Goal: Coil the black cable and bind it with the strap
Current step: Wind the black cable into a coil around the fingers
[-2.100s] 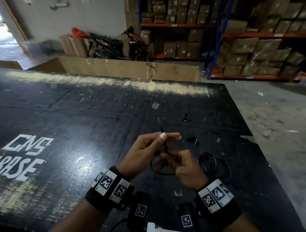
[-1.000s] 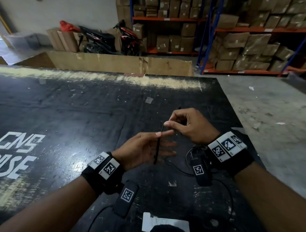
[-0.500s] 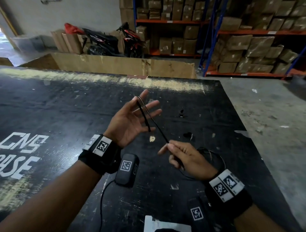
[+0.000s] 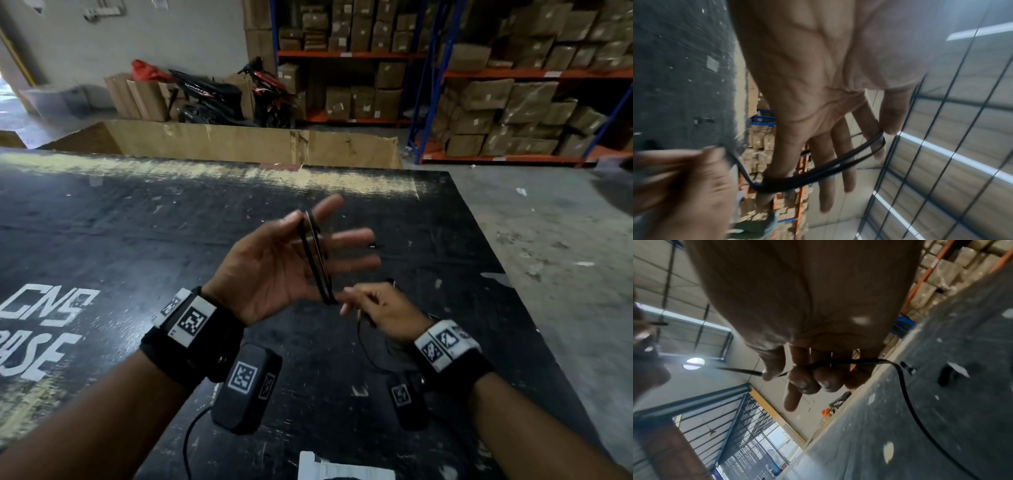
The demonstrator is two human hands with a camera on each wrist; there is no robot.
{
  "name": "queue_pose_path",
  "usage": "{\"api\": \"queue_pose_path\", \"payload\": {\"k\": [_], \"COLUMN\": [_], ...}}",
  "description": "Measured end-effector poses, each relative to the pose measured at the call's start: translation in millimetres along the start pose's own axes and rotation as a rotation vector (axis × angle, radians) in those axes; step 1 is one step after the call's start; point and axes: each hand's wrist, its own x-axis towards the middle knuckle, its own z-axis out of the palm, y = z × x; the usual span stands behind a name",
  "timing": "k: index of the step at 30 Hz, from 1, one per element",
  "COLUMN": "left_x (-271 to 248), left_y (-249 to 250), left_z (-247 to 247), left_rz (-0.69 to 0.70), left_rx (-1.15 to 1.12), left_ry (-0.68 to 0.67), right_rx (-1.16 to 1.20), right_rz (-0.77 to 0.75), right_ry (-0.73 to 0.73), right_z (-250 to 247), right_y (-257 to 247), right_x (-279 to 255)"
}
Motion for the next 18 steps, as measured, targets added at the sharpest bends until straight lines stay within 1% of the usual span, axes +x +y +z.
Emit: {"api": "queue_pose_path", "payload": {"k": [2,3,6,8,9,14,16,18], "left_x": [-2.3,-3.3,-5.8,-7.3,-7.5,-6.0,-4.6,-2.9], "left_y": [-11.9,-18.3,-34.3,-41.4,-44.5,-56.6,-57.5,-55.7], "left_z": [-2.9,-6.2,-16.7,-21.3,-23.5,-31.9,-34.1,-37.1], "left_rz": [-0.123,-0.173,-0.265,-0.301,-0.314,-0.357,-0.344,-0.309], "left_rx": [0.061,0.120,0.283,0.304,0.315,0.364,0.378,0.390], "left_ry": [-0.019,0.004,0.153,0.236,0.266,0.350,0.386,0.434], "right_rx": [-0.123,-0.193,-0.413,-0.535,-0.561,-0.496,-0.444,-0.384], "right_rz": [-0.048,-0.065,-0.125,-0.154,-0.162,-0.179,-0.177,-0.195], "right_ry": [0.065,0.093,0.155,0.148,0.130,0.096,0.092,0.125], "right_z": [-16.0,-24.4,-50.0,-57.4,-58.6,-56.7,-50.4,-42.1], "right_y": [-9.2,-16.6,-44.8,-63.3,-71.7,-91.3,-94.5,-96.1], "right_x": [9.8,13.3,19.5,19.5,18.2,13.8,8.9,1.3]}}
